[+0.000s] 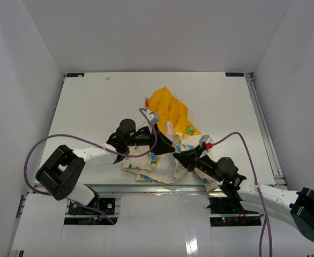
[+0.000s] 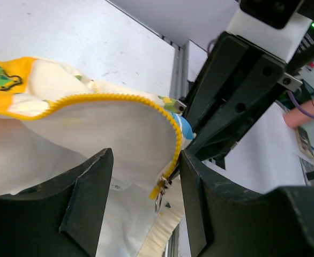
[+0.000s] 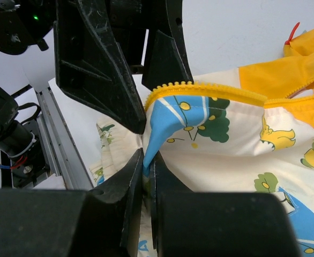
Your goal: Zip up the jacket
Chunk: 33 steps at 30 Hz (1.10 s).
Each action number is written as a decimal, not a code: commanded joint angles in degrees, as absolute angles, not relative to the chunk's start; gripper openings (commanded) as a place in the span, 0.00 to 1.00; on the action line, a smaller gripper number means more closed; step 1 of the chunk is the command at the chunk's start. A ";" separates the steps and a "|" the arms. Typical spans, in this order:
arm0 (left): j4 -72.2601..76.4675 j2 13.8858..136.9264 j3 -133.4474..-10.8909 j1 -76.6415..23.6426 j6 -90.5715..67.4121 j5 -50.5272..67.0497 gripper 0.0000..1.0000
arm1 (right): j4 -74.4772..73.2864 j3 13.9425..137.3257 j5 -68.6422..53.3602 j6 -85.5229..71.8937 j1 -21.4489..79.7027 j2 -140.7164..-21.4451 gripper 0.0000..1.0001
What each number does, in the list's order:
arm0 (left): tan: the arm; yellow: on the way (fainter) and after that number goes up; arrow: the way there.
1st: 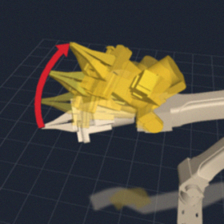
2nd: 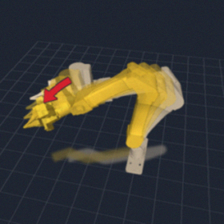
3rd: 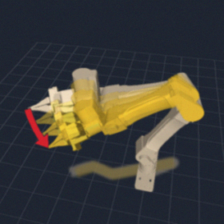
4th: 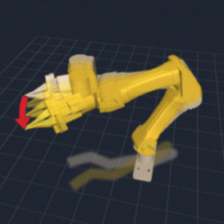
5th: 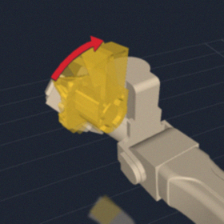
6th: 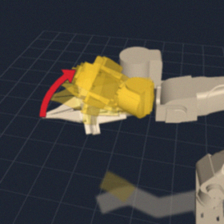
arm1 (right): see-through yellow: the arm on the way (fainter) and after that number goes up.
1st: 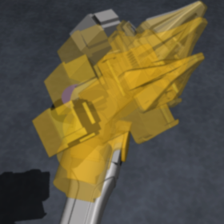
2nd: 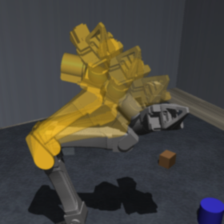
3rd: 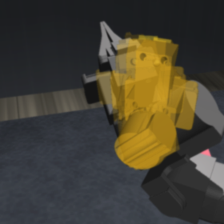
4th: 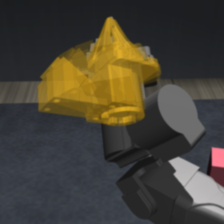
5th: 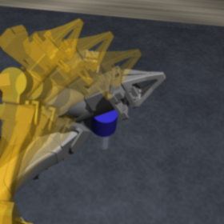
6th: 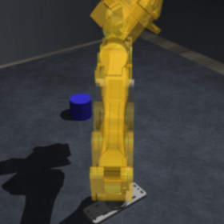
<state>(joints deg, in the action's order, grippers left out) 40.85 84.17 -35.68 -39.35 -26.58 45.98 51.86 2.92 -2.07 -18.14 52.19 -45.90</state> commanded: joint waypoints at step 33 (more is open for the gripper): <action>40.06 74.65 -28.41 -39.95 -23.52 44.88 0.62 | 45.60 8.44 -2.74 -19.41 52.21 -39.87 0.08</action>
<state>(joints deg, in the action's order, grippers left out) 36.92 74.08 -27.77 -39.58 -23.16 43.50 43.18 5.58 -1.69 -18.78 52.18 -40.60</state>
